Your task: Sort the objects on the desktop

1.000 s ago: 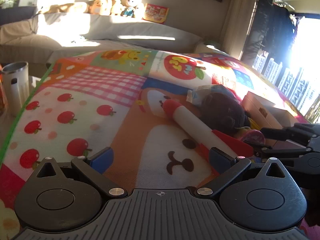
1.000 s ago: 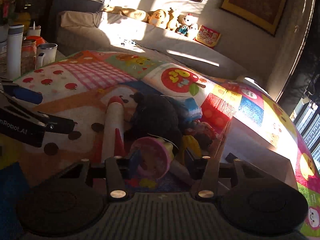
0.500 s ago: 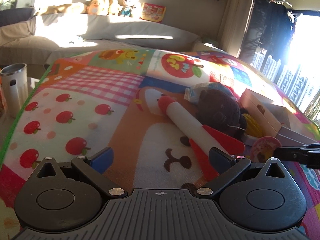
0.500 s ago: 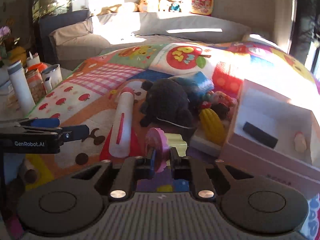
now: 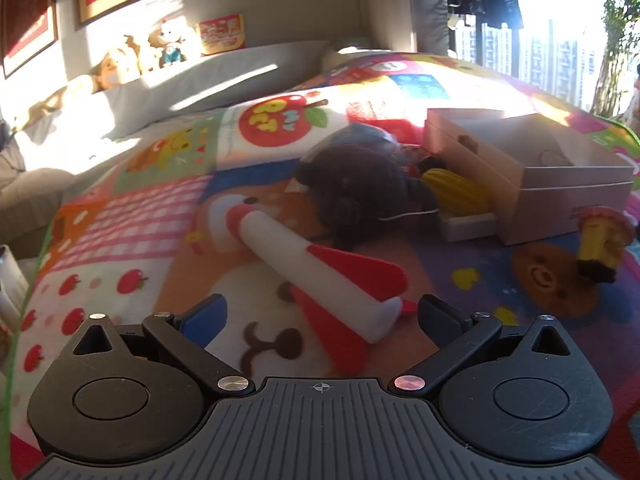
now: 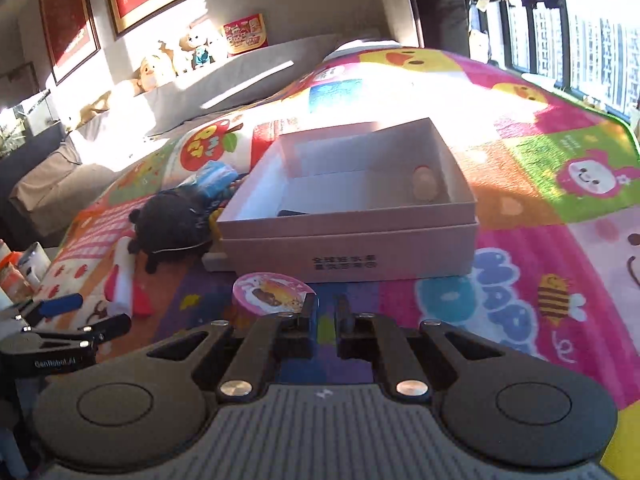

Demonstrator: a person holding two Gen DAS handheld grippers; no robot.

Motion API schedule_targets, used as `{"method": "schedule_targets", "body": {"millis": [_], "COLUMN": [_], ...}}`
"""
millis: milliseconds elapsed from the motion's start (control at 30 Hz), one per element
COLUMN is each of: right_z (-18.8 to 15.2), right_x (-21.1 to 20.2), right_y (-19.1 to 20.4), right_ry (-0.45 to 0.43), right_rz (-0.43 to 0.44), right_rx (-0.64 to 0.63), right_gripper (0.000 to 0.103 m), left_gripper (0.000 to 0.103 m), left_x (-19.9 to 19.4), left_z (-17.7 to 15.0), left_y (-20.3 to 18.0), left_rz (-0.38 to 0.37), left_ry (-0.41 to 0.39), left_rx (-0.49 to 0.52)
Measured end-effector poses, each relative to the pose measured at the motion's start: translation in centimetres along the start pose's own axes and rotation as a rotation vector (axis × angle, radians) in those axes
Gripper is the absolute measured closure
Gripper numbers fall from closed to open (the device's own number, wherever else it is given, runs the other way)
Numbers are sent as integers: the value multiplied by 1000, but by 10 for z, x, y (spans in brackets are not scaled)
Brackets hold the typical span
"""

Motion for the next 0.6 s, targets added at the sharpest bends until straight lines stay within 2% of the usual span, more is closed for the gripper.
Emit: {"method": "schedule_targets", "body": {"millis": [33, 67, 100, 133, 167, 267, 367, 433, 500, 533, 600], "right_z": [-2, -4, -5, -8, -9, -18, -27, -31, -31, -30, -31], "right_x": [-2, -4, -6, -9, -11, -11, -7, -3, -4, -5, -7], "right_y": [-3, -6, -9, -14, -16, -21, -22, -22, -22, -22, -21], "right_ry": [-9, -21, -36, -57, -73, -83, -71, -60, -70, -76, -87], "right_rz": [-13, -30, -51, -76, -94, -128, -119, -115, -110, -109, -108], "right_rx": [-10, -20, -26, -31, -37, -76, -72, -66, -61, -59, -61], "right_gripper": [85, 69, 59, 42, 34, 27, 14, 13, 12, 8, 6], "left_gripper": [0, 0, 0, 0, 0, 0, 0, 0, 0, 0, 0], "left_x": [3, 4, 5, 5, 5, -1, -18, -27, -27, -24, -11], "left_z": [1, 2, 2, 2, 1, 1, 12, 23, 34, 39, 47], "left_y": [10, 19, 28, 38, 47, 67, 63, 45, 23, 12, -9], "left_rz": [44, 81, 116, 146, 175, 223, 164, 88, 7, -28, -64], "left_ry": [0, 2, 5, 8, 12, 16, -38, -77, -84, -80, -71], "left_rx": [6, 7, 5, 2, 0, -18, -43, -32, -21, -23, -25]}}
Point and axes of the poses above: each gripper's, at about its wrist camera, not at the fingertips, and x roughly the way its jaws point, y to its left, z to its top, the point moved 7 cm from there along x, roughly the way its jaws point, and after that the axes turned 6 degrees about -x, right-handed, at the moved point
